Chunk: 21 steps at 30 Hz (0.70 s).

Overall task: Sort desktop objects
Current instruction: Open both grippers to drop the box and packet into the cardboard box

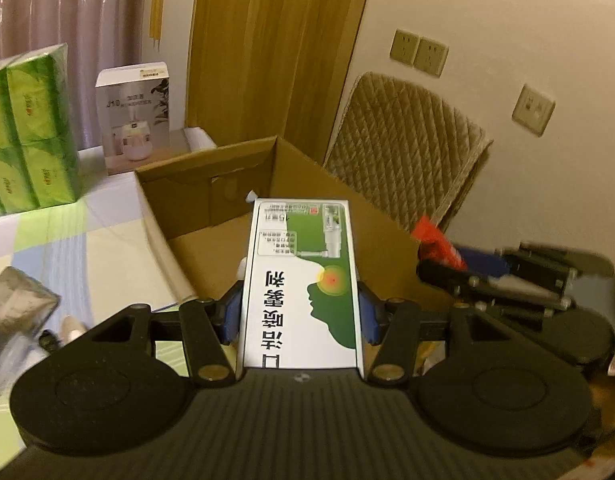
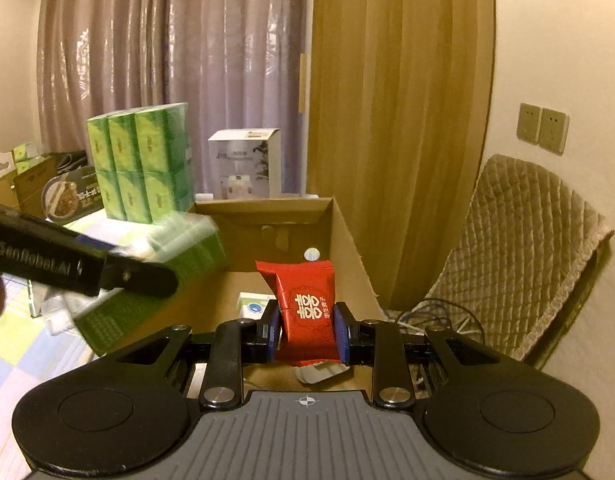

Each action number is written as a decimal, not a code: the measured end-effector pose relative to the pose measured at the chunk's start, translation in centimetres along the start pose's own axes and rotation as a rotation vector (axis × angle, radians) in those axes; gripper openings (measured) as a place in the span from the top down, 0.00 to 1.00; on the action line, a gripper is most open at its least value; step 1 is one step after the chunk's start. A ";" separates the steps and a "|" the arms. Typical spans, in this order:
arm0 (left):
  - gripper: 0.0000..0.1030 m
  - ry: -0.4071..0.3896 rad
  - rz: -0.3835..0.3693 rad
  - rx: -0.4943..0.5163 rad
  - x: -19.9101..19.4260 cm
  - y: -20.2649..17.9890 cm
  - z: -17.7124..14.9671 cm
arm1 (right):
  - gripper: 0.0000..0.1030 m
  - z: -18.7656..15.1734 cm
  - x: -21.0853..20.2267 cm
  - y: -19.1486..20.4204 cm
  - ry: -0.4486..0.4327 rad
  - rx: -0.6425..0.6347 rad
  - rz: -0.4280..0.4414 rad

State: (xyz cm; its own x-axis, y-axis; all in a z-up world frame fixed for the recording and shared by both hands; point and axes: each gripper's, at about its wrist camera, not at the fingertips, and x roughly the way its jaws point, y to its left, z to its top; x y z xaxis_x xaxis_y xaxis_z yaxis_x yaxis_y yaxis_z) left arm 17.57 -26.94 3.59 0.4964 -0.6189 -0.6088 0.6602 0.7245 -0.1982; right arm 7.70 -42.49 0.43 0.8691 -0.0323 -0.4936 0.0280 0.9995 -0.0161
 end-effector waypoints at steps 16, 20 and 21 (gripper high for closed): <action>0.41 -0.032 0.060 0.001 -2.4 2.3 -1.0 | 0.76 0.2 0.4 1.7 0.002 -0.015 0.029; 0.38 -0.036 0.062 -0.005 -3.0 2.9 -1.3 | 0.44 0.5 0.4 2.1 -0.016 -0.018 0.030; 0.37 -0.037 0.064 -0.005 -3.1 3.0 -1.4 | 0.39 0.5 0.2 2.0 -0.026 -0.009 0.027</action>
State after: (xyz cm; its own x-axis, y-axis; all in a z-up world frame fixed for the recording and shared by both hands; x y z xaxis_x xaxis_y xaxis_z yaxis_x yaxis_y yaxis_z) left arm 17.24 -22.49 3.81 0.5579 -0.5820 -0.5917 0.6239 0.7642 -0.1635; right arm 8.20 -40.48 0.70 0.8821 -0.0053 -0.4711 -0.0001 0.9999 -0.0114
